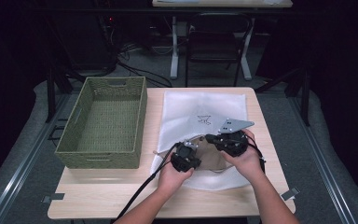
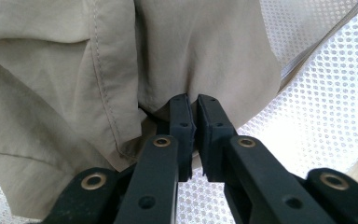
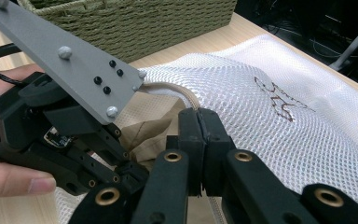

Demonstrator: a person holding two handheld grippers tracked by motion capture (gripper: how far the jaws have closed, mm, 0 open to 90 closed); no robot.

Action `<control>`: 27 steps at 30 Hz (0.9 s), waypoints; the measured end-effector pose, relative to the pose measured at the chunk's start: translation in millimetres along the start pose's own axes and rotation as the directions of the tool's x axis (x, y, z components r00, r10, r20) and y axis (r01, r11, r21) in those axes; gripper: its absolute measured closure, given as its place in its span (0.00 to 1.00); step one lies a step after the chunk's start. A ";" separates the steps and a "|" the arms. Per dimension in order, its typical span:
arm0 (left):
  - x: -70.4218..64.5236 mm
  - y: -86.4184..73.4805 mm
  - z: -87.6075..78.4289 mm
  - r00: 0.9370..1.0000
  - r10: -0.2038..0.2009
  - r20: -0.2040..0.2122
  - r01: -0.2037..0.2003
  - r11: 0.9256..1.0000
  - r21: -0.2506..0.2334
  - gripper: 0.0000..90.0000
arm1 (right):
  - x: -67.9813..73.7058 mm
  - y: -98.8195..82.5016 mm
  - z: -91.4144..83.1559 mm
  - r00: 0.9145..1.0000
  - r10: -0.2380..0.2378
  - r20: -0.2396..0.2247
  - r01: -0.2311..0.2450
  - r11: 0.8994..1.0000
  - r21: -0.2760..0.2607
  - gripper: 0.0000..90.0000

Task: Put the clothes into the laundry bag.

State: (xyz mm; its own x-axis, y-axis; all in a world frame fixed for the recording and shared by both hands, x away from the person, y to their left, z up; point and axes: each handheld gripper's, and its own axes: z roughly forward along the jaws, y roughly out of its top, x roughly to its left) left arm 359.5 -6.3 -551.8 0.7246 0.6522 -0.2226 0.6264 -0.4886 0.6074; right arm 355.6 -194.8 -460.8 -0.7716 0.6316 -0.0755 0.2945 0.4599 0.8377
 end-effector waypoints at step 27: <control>1.1 23.6 -13.3 1.000 -0.011 -0.021 0.010 0.997 -0.076 1.00 | 2.1 1.2 0.1 1.000 -0.008 -0.003 0.008 1.000 0.001 0.99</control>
State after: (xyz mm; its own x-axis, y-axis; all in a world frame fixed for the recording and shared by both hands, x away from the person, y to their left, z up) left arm 371.4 -9.4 -527.6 0.7111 0.6700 -0.2130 0.6097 -0.4368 0.6614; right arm 354.3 -192.9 -460.0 -0.7758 0.6258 -0.0809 0.2888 0.4661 0.8363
